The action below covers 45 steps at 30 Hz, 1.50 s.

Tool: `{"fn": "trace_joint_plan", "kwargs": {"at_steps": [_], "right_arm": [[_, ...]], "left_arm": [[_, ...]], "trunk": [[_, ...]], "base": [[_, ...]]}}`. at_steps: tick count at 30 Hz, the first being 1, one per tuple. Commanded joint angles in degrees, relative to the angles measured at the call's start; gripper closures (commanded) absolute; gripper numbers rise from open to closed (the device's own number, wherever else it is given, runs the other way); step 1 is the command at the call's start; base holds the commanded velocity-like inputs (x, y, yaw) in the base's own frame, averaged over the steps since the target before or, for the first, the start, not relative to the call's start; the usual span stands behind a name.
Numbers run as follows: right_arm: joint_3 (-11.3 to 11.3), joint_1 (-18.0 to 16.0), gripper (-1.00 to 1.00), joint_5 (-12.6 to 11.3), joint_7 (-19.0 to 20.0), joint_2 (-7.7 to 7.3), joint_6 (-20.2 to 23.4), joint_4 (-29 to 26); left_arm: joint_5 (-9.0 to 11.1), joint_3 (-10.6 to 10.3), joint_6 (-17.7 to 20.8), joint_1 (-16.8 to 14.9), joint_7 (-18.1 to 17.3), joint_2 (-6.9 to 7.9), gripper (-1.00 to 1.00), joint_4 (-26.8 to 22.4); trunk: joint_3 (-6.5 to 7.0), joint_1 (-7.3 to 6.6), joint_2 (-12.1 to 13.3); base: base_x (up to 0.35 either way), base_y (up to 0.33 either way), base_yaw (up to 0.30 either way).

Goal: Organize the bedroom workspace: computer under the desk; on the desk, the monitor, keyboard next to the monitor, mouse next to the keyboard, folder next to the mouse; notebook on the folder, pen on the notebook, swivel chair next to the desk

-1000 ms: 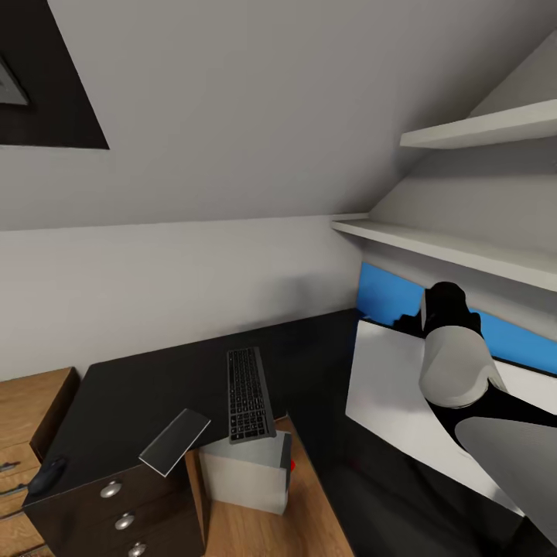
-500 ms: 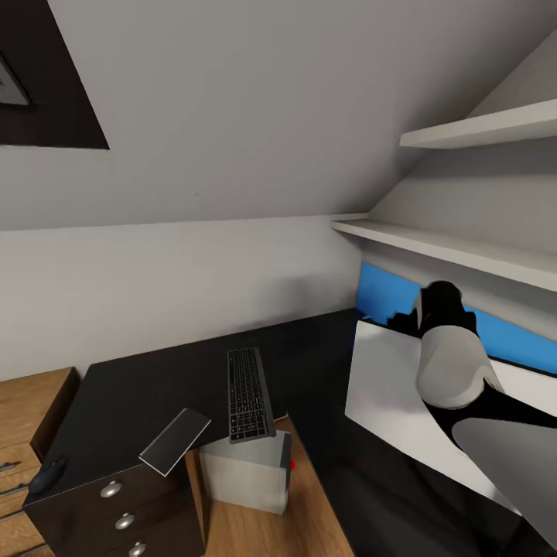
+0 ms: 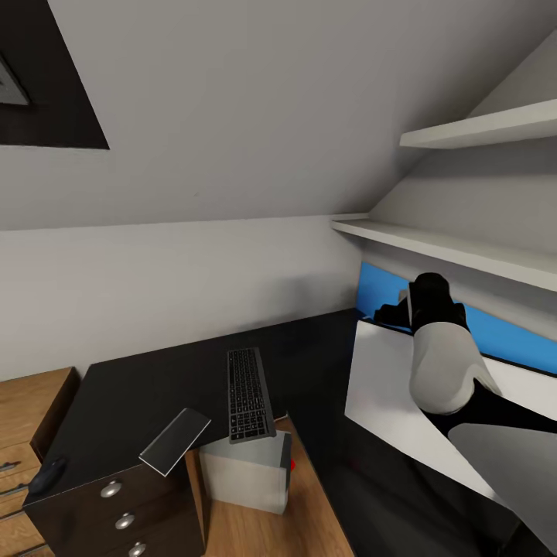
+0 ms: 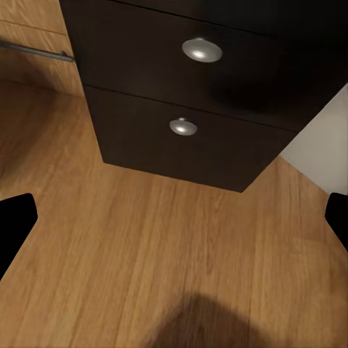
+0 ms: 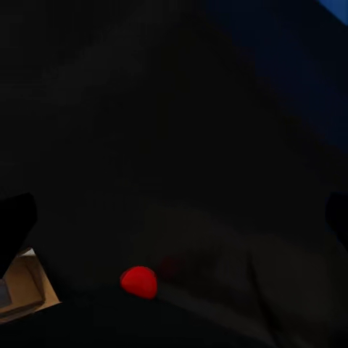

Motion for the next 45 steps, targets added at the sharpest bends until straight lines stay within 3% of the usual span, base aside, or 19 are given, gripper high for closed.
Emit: {"fn": "trace_joint_plan", "kwargs": {"at_steps": [1, 15, 45], "right_arm": [[-0.3, -0.1, -1.00, 0.6, 0.6, 0.11, 0.0, -0.1], [0.2, -0.1, -1.00, 0.6, 0.9, 1.42, 0.0, -0.1], [0.2, -0.1, -1.00, 0.6, 1.0, 1.43, 0.0, -0.2]], "left_arm": [[0.5, -0.2, -0.1, 0.0, -0.3, 0.02, -1.00, 0.0], [0.5, -0.1, -0.2, 0.0, -0.3, 0.10, -1.00, 0.0], [0.5, -0.1, -0.2, 0.0, -0.3, 0.10, -1.00, 0.0]], "trunk": [[-0.11, 0.02, -0.1], [-0.11, 0.02, -0.1], [-0.11, 0.02, -0.1]], "base": [[0.000, 0.000, 0.000], [-0.065, 0.000, 0.000], [-0.076, 0.000, 0.000]]}}
